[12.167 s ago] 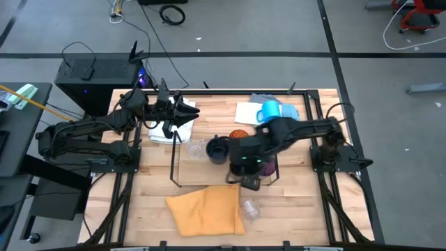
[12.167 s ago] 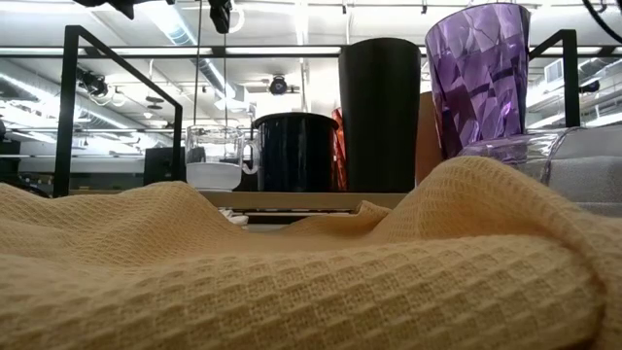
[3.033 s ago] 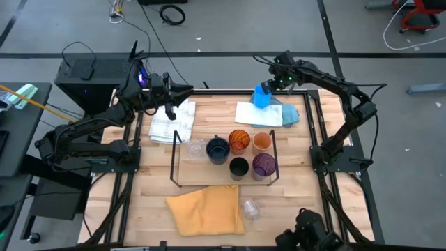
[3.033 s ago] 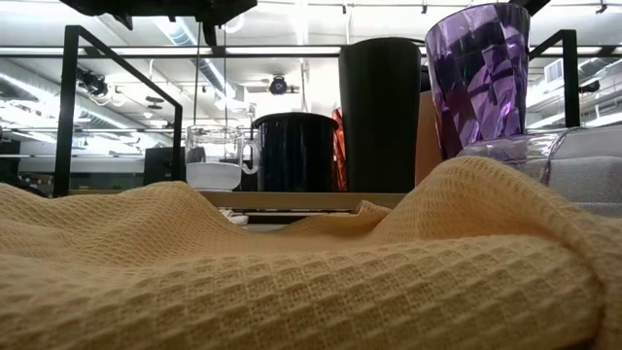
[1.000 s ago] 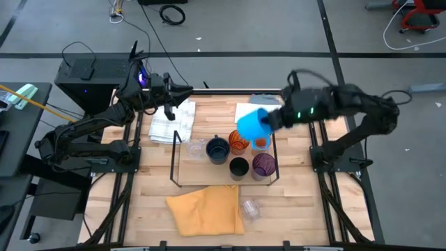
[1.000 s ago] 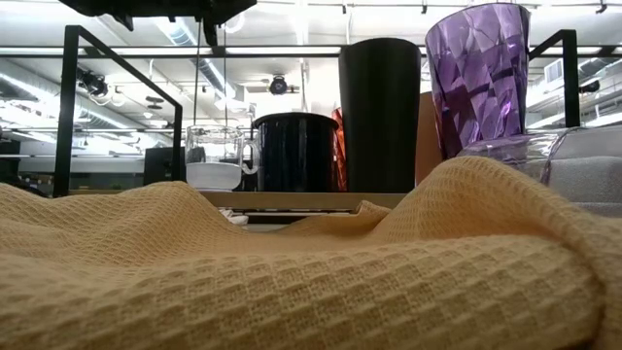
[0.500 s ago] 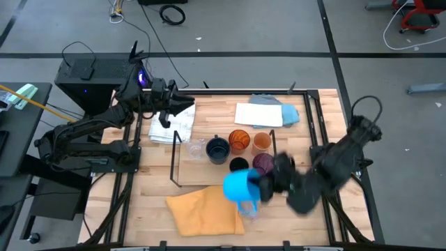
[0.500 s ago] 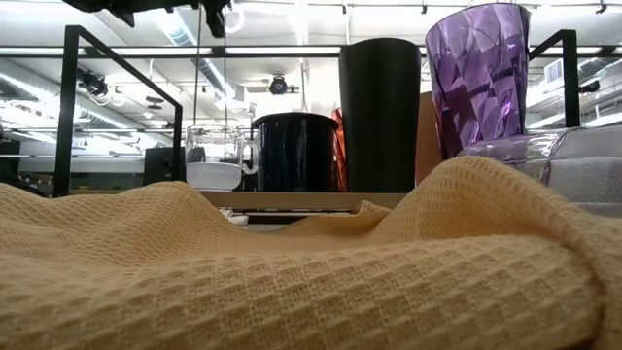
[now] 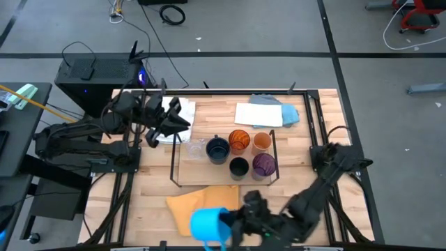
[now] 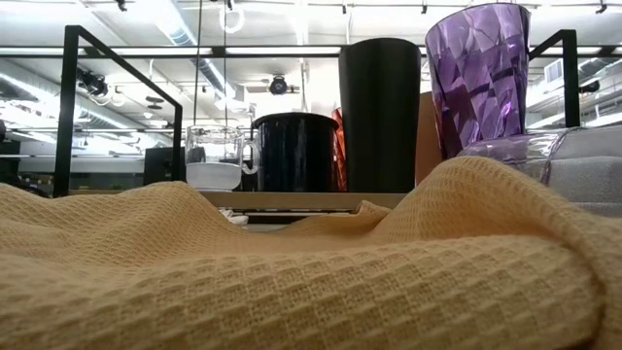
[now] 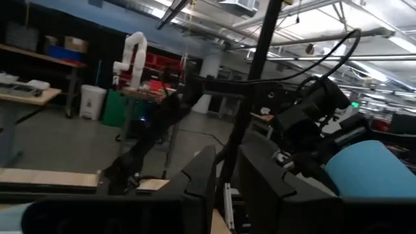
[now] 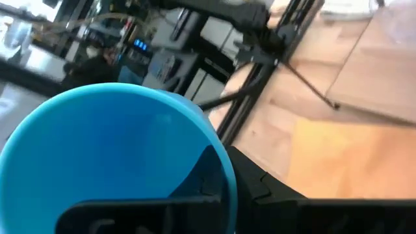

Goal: Stack small to large cups/mugs on shelf
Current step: Put the blue cup on the shelf aligned with the dark blue cup

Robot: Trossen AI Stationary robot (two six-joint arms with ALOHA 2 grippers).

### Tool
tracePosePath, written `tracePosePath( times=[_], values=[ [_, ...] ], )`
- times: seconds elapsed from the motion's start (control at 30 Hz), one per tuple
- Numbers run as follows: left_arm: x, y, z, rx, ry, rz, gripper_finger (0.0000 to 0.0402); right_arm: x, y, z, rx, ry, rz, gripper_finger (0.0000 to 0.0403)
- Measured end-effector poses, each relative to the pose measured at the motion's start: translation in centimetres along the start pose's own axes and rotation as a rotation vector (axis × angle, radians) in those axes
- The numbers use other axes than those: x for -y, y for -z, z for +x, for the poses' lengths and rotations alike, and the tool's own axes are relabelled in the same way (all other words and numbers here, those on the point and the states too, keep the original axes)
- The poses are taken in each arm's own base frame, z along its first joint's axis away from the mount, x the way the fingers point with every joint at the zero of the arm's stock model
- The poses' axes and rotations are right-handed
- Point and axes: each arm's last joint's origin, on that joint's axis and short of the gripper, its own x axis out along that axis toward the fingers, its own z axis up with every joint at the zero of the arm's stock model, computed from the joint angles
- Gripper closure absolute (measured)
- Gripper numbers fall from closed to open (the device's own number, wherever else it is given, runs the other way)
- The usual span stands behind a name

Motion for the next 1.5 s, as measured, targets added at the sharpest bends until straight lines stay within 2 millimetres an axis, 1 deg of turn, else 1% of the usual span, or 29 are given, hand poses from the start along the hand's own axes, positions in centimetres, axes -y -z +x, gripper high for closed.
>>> tracePosePath(
  times=[0.1,0.2,0.3,0.47,0.63,0.77,0.87,1.03,1.17,1.3,1.43,1.5],
  values=[
    [0.4,-0.1,-0.2,-0.002,0.016,0.019,0.0334,-0.7,-0.7,2.5,0.019,0.028,0.003,0.0395],
    [0.8,-0.1,-0.7,-0.032,0.029,0.030,0.0335,0.1,-1.2,4.8,0.017,0.042,0.051,0.0395],
    [1.3,0.0,-1.5,-0.084,0.042,0.054,0.0332,0.9,-2.2,6.7,0.014,0.091,0.083,0.0395],
    [2.5,0.3,-3.4,-0.167,0.027,0.083,0.0329,2.4,-4.9,10.0,0.014,0.184,0.155,0.0396],
    [3.4,0.4,-5.0,-0.214,0.018,0.122,0.0336,4.1,-7.9,12.3,-0.030,0.282,0.221,0.0396],
    [3.9,0.5,-5.8,-0.237,0.014,0.138,0.0341,4.7,-9.3,12.8,-0.159,0.316,0.291,0.0396],
    [4.1,0.7,-6.2,-0.259,0.009,0.139,0.0342,5.0,-9.9,12.3,-0.257,0.362,0.342,0.0396],
    [4.1,1.1,-6.5,-0.292,0.005,0.153,0.0338,5.5,-10.7,10.7,-0.393,0.480,0.437,0.0396],
    [4.1,1.2,-6.5,-0.302,0.005,0.169,0.0343,5.6,-10.5,10.4,-0.447,0.523,0.497,0.0396],
    [4.0,1.2,-6.5,-0.309,-0.012,0.195,0.0348,6.1,-9.5,10.6,-0.449,0.583,0.505,0.0396],
    [3.9,1.3,-6.5,-0.309,-0.028,0.199,0.0347,7.3,-8.6,11.4,-0.423,0.678,0.493,0.0396],
    [3.9,1.3,-6.5,-0.309,-0.029,0.199,0.0344,7.5,-8.4,11.7,-0.405,0.689,0.499,0.0396]
  ],
)
